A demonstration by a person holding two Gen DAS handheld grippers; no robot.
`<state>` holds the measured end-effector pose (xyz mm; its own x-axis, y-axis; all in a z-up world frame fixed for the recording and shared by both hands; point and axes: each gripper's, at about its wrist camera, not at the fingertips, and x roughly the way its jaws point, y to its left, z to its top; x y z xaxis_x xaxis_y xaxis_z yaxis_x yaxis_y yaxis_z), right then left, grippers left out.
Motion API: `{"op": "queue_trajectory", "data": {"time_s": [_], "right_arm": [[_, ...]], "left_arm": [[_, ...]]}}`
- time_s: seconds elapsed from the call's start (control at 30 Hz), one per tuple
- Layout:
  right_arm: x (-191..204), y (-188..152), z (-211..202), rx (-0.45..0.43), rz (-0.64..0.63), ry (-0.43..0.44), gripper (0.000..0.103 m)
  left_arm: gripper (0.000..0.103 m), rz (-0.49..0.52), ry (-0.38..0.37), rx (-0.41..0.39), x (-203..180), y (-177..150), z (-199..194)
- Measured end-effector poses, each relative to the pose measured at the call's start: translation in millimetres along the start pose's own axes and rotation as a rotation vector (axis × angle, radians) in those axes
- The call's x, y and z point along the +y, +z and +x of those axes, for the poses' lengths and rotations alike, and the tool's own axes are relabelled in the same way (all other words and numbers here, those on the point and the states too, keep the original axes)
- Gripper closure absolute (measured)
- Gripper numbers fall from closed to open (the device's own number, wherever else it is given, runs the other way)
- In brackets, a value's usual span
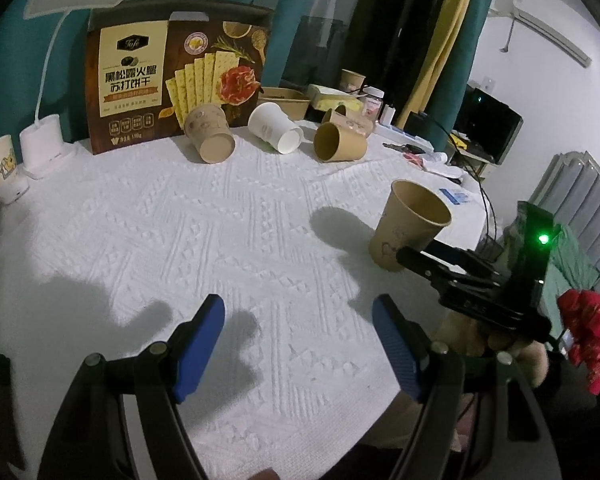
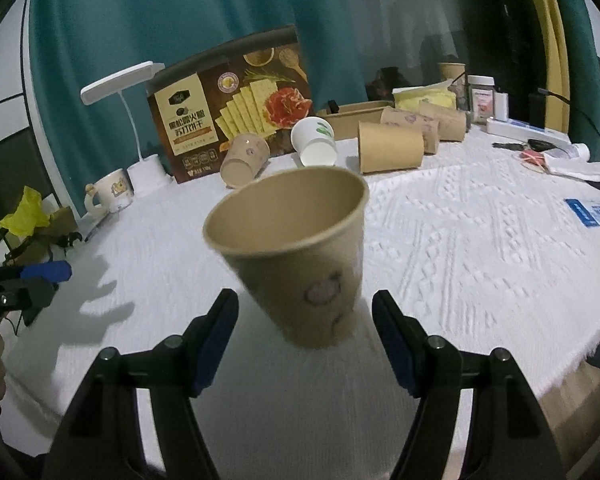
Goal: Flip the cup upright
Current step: 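Lower the cup upright onto the table with the right gripper and open it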
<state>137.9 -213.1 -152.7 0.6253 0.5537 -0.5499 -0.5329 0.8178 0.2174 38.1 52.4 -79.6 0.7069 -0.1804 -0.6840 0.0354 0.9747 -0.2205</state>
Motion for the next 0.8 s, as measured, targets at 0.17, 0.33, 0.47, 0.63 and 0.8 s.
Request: {"op": "queue_trajectory", "data": {"time_s": [0.17,0.33,0.47,0.63,0.8], "right_arm": [[2,-14,-19,0.009,0.013,-0.037,0.036],[0,-28,-45,0.014,0.046,-0.08,0.036],[-2,-35,-67,0.038,0.082,-0.115,0.036],[-5,-35,-96,0.044,0.109,-0.177,0.036],[-7,-26,-130,0.02,0.13,-0.235,0.036]], "left_arm": [[0.02,0.047,0.023,-0.015,-10,-5,-2],[0.018,0.086,0.027,-0.027,-22,-11,-4],[0.014,0.096,0.036,-0.042,-33,-15,-7],[0.012,0.131,0.034,-0.071,-48,-14,-18],[0.011,0.163,0.046,-0.107,-60,-8,-30]]}}
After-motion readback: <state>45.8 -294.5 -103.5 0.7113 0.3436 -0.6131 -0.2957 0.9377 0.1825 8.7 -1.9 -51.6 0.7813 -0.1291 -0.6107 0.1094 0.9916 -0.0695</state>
